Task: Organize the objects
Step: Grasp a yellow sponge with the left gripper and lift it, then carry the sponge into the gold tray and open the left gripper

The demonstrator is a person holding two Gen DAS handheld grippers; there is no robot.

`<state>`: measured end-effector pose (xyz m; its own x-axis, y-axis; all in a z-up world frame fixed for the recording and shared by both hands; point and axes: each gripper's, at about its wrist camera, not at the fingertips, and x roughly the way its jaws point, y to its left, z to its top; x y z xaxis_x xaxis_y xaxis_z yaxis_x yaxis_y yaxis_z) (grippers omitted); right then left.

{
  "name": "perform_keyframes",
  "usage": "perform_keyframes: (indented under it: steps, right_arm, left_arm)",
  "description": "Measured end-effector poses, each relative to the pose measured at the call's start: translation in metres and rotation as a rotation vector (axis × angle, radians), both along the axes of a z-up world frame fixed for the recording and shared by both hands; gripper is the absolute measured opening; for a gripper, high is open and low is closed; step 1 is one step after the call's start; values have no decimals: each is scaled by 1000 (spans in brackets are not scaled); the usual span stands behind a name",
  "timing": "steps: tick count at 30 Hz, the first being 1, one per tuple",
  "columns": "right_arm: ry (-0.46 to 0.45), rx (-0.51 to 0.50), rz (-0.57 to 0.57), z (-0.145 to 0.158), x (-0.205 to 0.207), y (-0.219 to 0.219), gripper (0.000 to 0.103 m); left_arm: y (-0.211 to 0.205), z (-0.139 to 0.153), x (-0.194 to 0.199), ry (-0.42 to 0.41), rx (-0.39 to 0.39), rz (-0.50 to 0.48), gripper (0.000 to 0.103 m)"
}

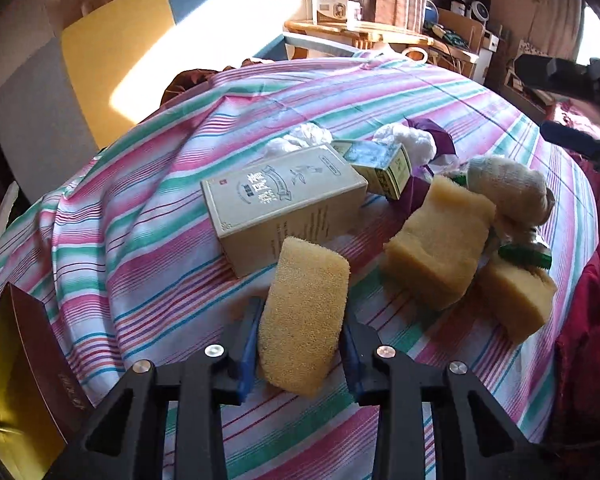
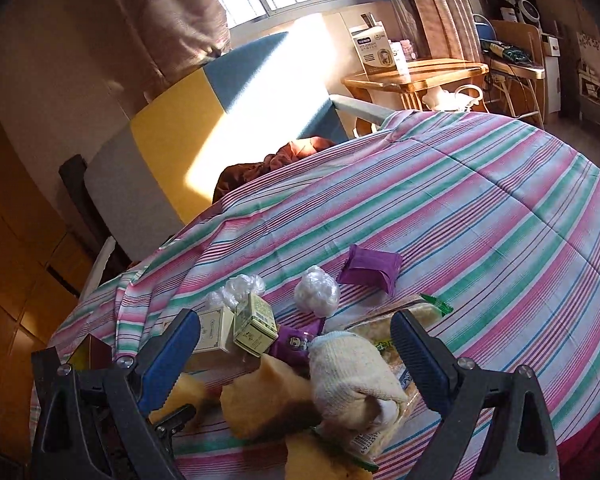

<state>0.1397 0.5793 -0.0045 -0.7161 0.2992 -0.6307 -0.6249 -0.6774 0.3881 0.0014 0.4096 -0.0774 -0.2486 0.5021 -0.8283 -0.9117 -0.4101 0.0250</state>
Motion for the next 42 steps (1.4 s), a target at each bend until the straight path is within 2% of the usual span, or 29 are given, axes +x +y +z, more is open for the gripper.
perform_keyframes:
  steps: [4, 9, 11, 15, 22, 24, 27, 29, 33, 36, 42]
  right_arm:
    - [-32, 77, 161, 5, -22, -28, 96]
    - [-213, 166, 334, -16, -58, -63, 95]
    - [-295, 206, 355, -29, -66, -69, 95]
    - [-395, 235, 365, -46, -73, -69, 96]
    - [-469, 245, 369, -60, -79, -66, 100]
    - [-505, 245, 378, -67, -82, -67, 100]
    - [-552, 267, 371, -74, -87, -70, 73]
    - [-539, 270, 366, -72, -85, -70, 70]
    - [-524, 281, 386, -68, -85, -76, 69]
    - [-524, 293, 390, -67, -86, -79, 69]
    - [-505, 307, 381, -63, -86, -80, 69]
  left_arm:
    - [-22, 11, 1, -19, 54, 51, 35]
    - [-59, 30, 2, -56, 118, 110, 35]
    - [-73, 37, 4, -59, 139, 127, 35]
    - [-99, 47, 5, -77, 168, 163, 35]
    - [-151, 67, -5, -85, 232, 236, 36]
    - [-172, 71, -14, -91, 250, 279, 36]
    - [-206, 75, -34, -89, 258, 364, 36]
    - [-233, 75, -53, -76, 251, 450, 36]
    - [-288, 67, -103, -116, 243, 637, 36]
    - [-318, 60, -141, -108, 214, 752, 36]
    - [-339, 36, -197, -120, 155, 870, 36]
